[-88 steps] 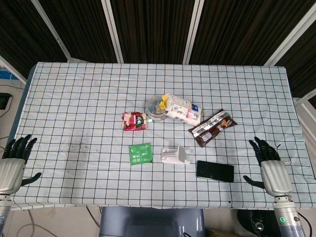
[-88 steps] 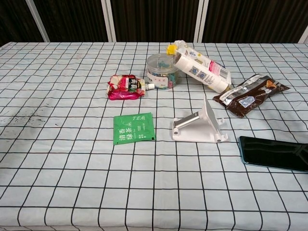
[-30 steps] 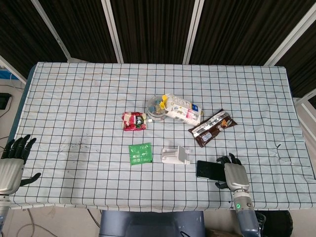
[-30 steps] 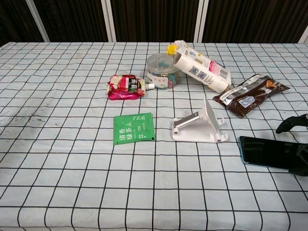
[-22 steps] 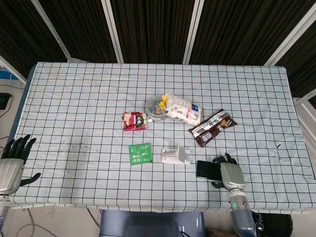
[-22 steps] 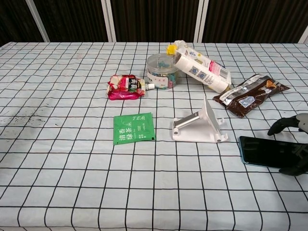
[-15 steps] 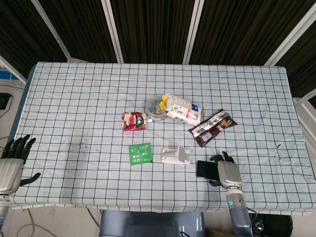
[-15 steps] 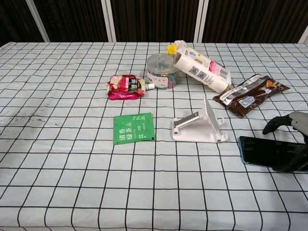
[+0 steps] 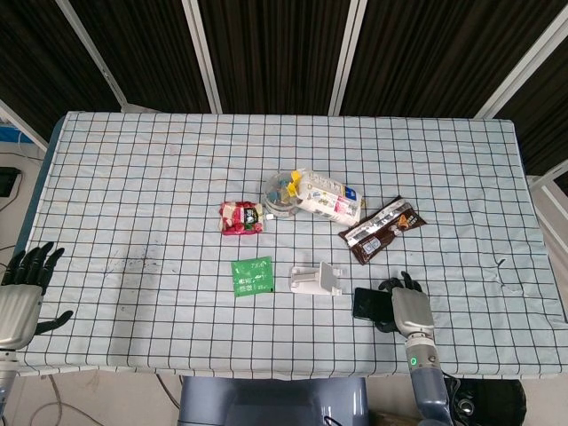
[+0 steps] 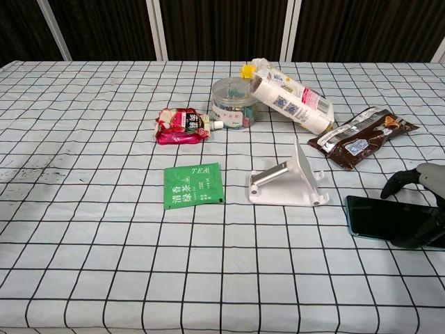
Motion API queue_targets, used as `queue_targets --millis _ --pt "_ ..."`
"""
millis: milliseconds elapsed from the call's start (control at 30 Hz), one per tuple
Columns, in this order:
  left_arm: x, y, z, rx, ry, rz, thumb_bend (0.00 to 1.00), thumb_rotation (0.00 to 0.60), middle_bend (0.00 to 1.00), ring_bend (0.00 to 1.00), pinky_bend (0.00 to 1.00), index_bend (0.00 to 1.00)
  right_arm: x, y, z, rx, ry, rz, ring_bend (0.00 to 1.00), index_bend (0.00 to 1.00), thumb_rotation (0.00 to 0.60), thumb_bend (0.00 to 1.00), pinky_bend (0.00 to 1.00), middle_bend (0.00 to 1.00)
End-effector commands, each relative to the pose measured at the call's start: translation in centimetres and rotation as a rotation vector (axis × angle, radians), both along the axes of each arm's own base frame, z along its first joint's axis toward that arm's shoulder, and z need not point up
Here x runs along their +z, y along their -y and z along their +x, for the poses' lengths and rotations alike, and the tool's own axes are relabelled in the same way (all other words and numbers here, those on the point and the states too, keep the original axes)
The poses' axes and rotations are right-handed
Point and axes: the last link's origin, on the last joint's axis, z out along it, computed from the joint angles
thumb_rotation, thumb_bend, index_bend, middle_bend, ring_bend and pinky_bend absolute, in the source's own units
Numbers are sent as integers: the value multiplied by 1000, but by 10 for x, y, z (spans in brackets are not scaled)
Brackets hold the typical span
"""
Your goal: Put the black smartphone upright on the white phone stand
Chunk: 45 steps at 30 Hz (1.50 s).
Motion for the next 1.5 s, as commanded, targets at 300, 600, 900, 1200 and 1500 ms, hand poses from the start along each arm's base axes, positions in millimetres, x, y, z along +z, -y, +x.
queue_targets --millis 300,600,900,1200,1500 --pt "0 0 0 1 1 0 0 600 0 0 0 0 0 0 -4 -15 -9 2 36 353 600 249 143 256" --pt "0 0 0 3 2 0 0 600 0 0 0 0 -1 -3 -6 -28 -11 7 36 353 600 249 143 252" --pt "0 0 0 5 2 0 0 600 0 0 0 0 -3 -3 -8 -30 -20 10 63 399 600 251 143 310" --pt "0 0 0 7 2 -1 0 600 0 0 0 0 -4 -5 -10 -37 -29 16 204 516 600 285 143 464" --pt "0 0 0 5 2 0 0 600 0 0 0 0 -2 -6 -12 -35 -39 15 389 604 600 323 166 593"
